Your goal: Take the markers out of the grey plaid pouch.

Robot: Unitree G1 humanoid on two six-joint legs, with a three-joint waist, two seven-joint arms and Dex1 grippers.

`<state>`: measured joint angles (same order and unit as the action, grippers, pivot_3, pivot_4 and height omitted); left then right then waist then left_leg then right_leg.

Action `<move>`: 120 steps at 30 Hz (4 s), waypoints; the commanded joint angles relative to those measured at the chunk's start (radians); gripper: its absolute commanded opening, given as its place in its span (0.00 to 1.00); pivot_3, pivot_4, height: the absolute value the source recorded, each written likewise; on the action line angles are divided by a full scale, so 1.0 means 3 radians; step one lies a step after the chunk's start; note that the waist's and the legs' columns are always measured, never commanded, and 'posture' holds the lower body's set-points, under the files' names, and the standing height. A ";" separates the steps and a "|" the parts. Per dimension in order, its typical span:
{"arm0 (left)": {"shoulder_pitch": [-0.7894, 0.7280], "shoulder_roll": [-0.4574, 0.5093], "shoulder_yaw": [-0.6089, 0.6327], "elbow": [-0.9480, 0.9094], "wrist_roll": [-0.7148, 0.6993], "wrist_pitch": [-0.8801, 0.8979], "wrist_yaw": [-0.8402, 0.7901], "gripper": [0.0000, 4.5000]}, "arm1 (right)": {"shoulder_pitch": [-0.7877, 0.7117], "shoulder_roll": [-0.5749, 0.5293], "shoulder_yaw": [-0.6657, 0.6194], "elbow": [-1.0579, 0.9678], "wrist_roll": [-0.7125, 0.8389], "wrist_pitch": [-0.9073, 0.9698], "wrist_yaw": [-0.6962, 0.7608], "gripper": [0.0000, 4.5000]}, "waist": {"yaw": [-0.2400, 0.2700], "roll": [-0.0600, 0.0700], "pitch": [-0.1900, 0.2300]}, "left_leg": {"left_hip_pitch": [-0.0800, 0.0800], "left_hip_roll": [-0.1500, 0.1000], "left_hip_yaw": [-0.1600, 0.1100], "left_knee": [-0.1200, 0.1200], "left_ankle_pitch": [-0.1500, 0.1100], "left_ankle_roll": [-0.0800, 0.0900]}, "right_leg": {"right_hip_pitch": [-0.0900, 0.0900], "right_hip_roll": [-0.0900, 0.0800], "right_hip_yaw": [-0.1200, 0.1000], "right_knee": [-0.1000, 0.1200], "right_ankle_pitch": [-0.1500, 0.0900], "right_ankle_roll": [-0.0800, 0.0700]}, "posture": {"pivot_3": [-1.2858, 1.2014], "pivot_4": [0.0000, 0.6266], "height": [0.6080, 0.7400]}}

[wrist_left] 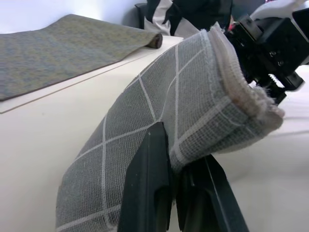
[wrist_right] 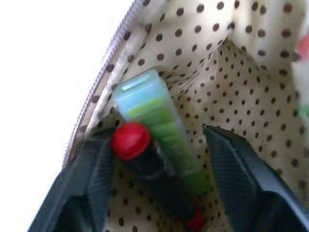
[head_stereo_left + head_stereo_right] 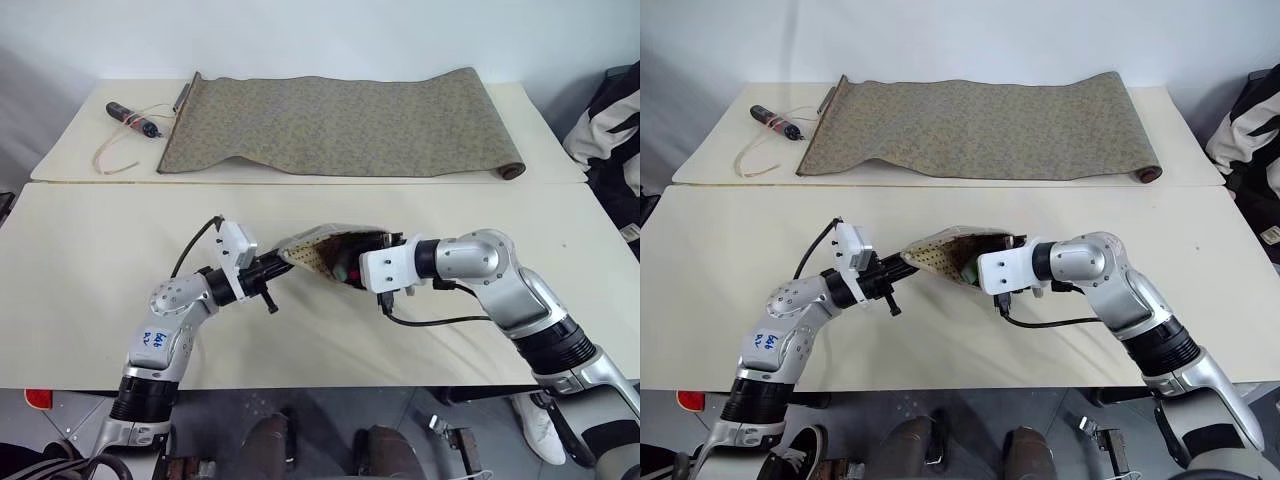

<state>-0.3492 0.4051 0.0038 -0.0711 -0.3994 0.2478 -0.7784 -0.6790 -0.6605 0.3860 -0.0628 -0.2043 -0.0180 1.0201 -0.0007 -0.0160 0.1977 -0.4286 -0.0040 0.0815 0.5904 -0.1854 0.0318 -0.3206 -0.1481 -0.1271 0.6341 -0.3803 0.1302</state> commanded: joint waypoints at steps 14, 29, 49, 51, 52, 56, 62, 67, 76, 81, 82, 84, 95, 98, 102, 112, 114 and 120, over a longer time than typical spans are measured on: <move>-0.0032 0.0003 0.0061 -0.0101 -0.0031 -0.0090 -0.0016 0.00 | 0.0010 -0.0013 -0.0107 -0.0021 0.0018 -0.0141 -0.0029 0.16 | 0.0004 -0.0001 -0.0001 | 0.0001 0.0000 -0.0002 0.0001 0.0000 0.0000 | 0.0002 0.0000 -0.0002 -0.0001 0.0000 0.0000 | 0.52 0.24 1.00; -0.0037 -0.0017 0.0059 -0.0059 0.0001 -0.0131 0.0019 0.00 | 0.0001 0.0084 -0.0537 -0.0450 0.0920 0.0523 0.0230 0.16 | 0.0004 -0.0001 -0.0001 | 0.0000 0.0000 -0.0002 0.0000 0.0000 0.0000 | 0.0003 0.0000 -0.0003 -0.0002 0.0000 0.0000 | 0.52 0.24 1.00; -0.0027 -0.0003 0.0116 0.0070 0.0086 -0.0298 0.0076 0.00 | -0.0256 -0.1044 -0.2112 -0.0774 0.3044 0.3232 0.0061 0.16 | 0.0027 -0.0001 -0.0001 | -0.0016 0.0000 -0.0004 0.0002 -0.0009 0.0011 | 0.0000 -0.0005 -0.0008 -0.0023 0.0004 0.0002 | 0.52 0.24 1.00; -0.0029 -0.0006 0.0118 0.0076 0.0079 -0.0299 0.0069 0.00 | -0.0188 -0.1220 -0.2074 -0.0731 0.3031 0.3259 0.0127 0.16 | 0.0031 -0.0001 -0.0001 | -0.0026 0.0000 -0.0004 0.0005 -0.0009 0.0011 | -0.0006 -0.0005 -0.0011 -0.0025 0.0005 0.0003 | 0.52 0.24 1.00; -0.0031 -0.0008 0.0116 0.0081 0.0081 -0.0303 0.0065 0.00 | -0.0081 -0.1343 -0.1945 -0.0666 0.2821 0.3072 0.0159 0.16 | 0.0033 -0.0001 -0.0001 | -0.0028 0.0000 -0.0004 0.0006 -0.0009 0.0011 | -0.0007 -0.0005 -0.0012 -0.0025 0.0005 0.0003 | 0.52 0.24 1.00; -0.0034 -0.0022 0.0105 0.0075 0.0090 -0.0314 0.0059 0.00 | 0.0565 -0.1775 -0.1287 -0.0335 0.1812 0.2109 0.0253 0.16 | 0.0053 -0.0001 -0.0001 | -0.0029 0.0000 -0.0002 0.0010 -0.0009 0.0013 | -0.0006 -0.0004 -0.0014 -0.0026 0.0006 0.0005 | 0.52 0.24 1.00; 0.0019 -0.0012 0.0101 -0.0017 0.0084 -0.0276 0.0075 0.00 | 0.0514 -0.1686 -0.0810 0.0176 0.1146 0.1549 0.0172 0.16 | 0.0065 0.0012 0.0003 | -0.0028 0.0001 0.0011 0.0016 -0.0008 0.0017 | -0.0008 -0.0004 -0.0004 -0.0027 0.0010 0.0012 | 0.52 0.24 1.00; 0.0019 -0.0013 0.0119 -0.0050 0.0063 -0.0241 0.0103 0.00 | 0.0297 -0.1211 -0.0733 0.0448 0.1020 0.1415 0.0018 0.16 | 0.0071 0.0010 0.0002 | -0.0030 0.0002 0.0010 0.0019 -0.0008 0.0017 | -0.0008 -0.0004 -0.0004 -0.0027 0.0010 0.0011 | 0.52 0.24 1.00; 0.0061 -0.0012 0.0113 -0.0134 0.0069 -0.0191 0.0136 0.00 | 0.0254 -0.0841 -0.0798 0.0587 0.0916 0.1320 -0.0077 0.52 | 0.0088 0.0009 0.0002 | -0.0031 0.0002 0.0005 0.0023 -0.0008 0.0017 | -0.0005 -0.0002 -0.0008 -0.0027 0.0012 0.0012 | 0.52 0.24 1.00; 0.0076 -0.0012 0.0098 -0.0156 0.0074 -0.0179 0.0131 0.00 | 0.0221 -0.0801 -0.0888 0.0524 0.0969 0.1347 -0.0068 0.82 | 0.0081 0.0009 0.0002 | -0.0031 0.0001 0.0005 0.0023 -0.0008 0.0018 | -0.0006 -0.0002 -0.0007 -0.0026 0.0013 0.0012 | 0.52 0.24 1.00; 0.0071 -0.0013 0.0100 -0.0152 0.0073 -0.0180 0.0131 0.00 | 0.0200 -0.0794 -0.0949 0.0479 0.1039 0.1371 -0.0052 0.82 | 0.0081 0.0009 0.0002 | -0.0031 0.0002 0.0006 0.0023 -0.0008 0.0018 | -0.0006 -0.0002 -0.0007 -0.0026 0.0013 0.0012 | 0.52 0.24 1.00; 0.0059 -0.0019 0.0104 -0.0143 0.0069 -0.0175 0.0137 0.00 | 0.0110 -0.0751 -0.1129 0.0393 0.1199 0.1453 -0.0073 0.82 | 0.0081 0.0009 0.0002 | -0.0031 0.0002 0.0006 0.0023 -0.0008 0.0018 | -0.0006 -0.0002 -0.0007 -0.0027 0.0013 0.0012 | 0.52 0.24 1.00; -0.0037 -0.0037 0.0106 -0.0164 -0.0087 0.0101 0.0119 0.00 | -0.0047 -0.0344 -0.1488 -0.0789 0.2177 0.1609 0.0027 0.82 | 0.0086 0.0009 0.0002 | -0.0031 0.0002 0.0000 0.0022 -0.0009 0.0018 | -0.0005 -0.0001 -0.0010 -0.0025 0.0013 0.0010 | 0.52 0.24 1.00; -0.0088 -0.0037 0.0130 -0.0163 -0.0137 0.0187 0.0124 0.00 | 0.0101 -0.0262 -0.1407 -0.1053 0.2260 0.1657 0.0008 0.82 | 0.0092 0.0009 0.0002 | -0.0033 0.0000 -0.0002 0.0022 -0.0009 0.0019 | -0.0004 -0.0002 -0.0010 -0.0024 0.0015 0.0014 | 0.52 0.24 1.00; -0.0112 -0.0032 0.0139 -0.0208 -0.0187 0.0272 0.0118 0.00 | 0.0216 -0.0269 -0.1157 -0.1143 0.2045 0.1569 -0.0024 0.68 | 0.0081 0.0009 0.0002 | -0.0032 -0.0001 -0.0002 0.0022 -0.0010 0.0020 | -0.0005 -0.0002 -0.0008 -0.0024 0.0016 0.0015 | 0.52 0.24 1.00; -0.0133 -0.0037 0.0132 -0.0378 -0.0303 0.0483 0.0132 0.00 | 0.0285 -0.0113 -0.0557 -0.0610 0.0943 0.0532 -0.0309 0.21 | 0.0079 0.0009 0.0002 | -0.0031 -0.0001 0.0000 0.0022 -0.0008 0.0018 | -0.0007 0.0000 -0.0006 -0.0021 0.0016 0.0014 | 0.52 0.24 1.00; -0.0126 -0.0033 0.0127 -0.0399 -0.0310 0.0502 0.0134 0.00 | 0.0276 -0.0119 -0.0500 -0.0496 0.0754 0.0319 -0.0343 0.21 | 0.0081 0.0009 0.0002 | -0.0031 -0.0001 -0.0001 0.0023 -0.0008 0.0018 | -0.0005 0.0000 -0.0007 -0.0022 0.0016 0.0014 | 0.52 0.24 1.00; -0.0094 -0.0081 0.0082 -0.0472 -0.0316 0.0554 0.0160 0.00 | 0.0294 0.0024 -0.0294 -0.0425 0.0581 0.0094 -0.0290 0.21 | 0.0075 0.0009 0.0002 | -0.0030 0.0000 -0.0001 0.0023 -0.0008 0.0018 | -0.0005 0.0001 -0.0007 -0.0021 0.0016 0.0014 | 0.52 0.24 1.00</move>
<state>-0.3790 0.3894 0.0272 -0.1565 -0.4683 0.4169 -0.7321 -0.5839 -0.6585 0.2939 -0.1860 -0.0130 0.0462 0.9330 0.0218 -0.0134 0.1983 -0.4377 -0.0042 0.0812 0.5973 -0.1878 0.0372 -0.3223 -0.1477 -0.1290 0.6278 -0.3754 0.1345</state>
